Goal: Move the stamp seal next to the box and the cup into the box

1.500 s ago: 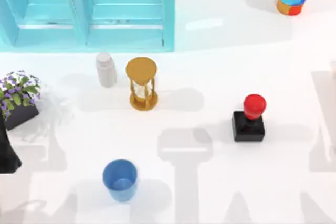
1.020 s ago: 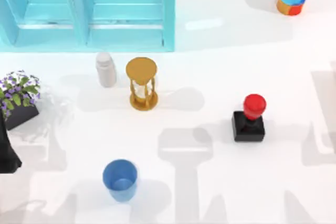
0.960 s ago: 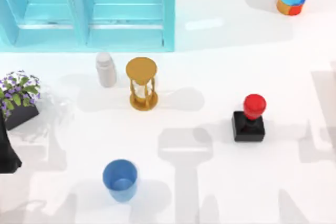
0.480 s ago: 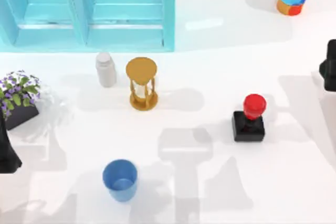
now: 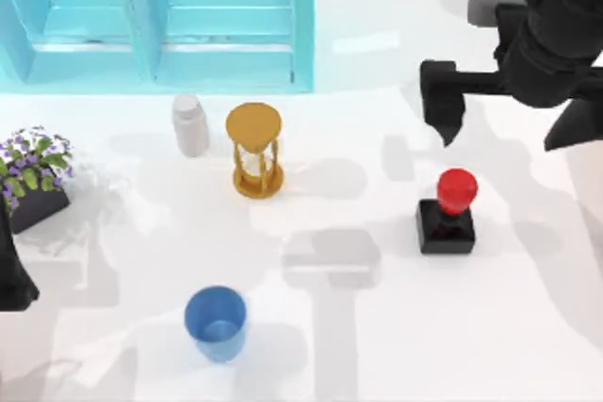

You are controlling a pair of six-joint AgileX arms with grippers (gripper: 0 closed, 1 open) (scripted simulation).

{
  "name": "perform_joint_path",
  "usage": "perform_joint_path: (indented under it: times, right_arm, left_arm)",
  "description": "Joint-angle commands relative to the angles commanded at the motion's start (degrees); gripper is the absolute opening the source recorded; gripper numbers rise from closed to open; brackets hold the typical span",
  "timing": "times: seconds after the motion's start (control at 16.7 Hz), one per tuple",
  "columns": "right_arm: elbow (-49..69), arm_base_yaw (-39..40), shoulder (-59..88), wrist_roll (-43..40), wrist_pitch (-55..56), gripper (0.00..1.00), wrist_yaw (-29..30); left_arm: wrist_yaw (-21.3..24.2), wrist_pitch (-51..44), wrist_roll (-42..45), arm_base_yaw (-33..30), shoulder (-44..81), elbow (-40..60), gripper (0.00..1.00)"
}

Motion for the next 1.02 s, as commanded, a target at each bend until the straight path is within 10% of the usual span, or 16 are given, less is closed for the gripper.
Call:
perform_joint_path:
  times: [1.02]
  right_arm:
    - [0.6, 2.7, 13.1, 2.7, 3.7, 1.0, 0.0]
  left_arm:
    - [0.0, 0.0, 0.0, 0.0, 0.0, 0.0, 1.0]
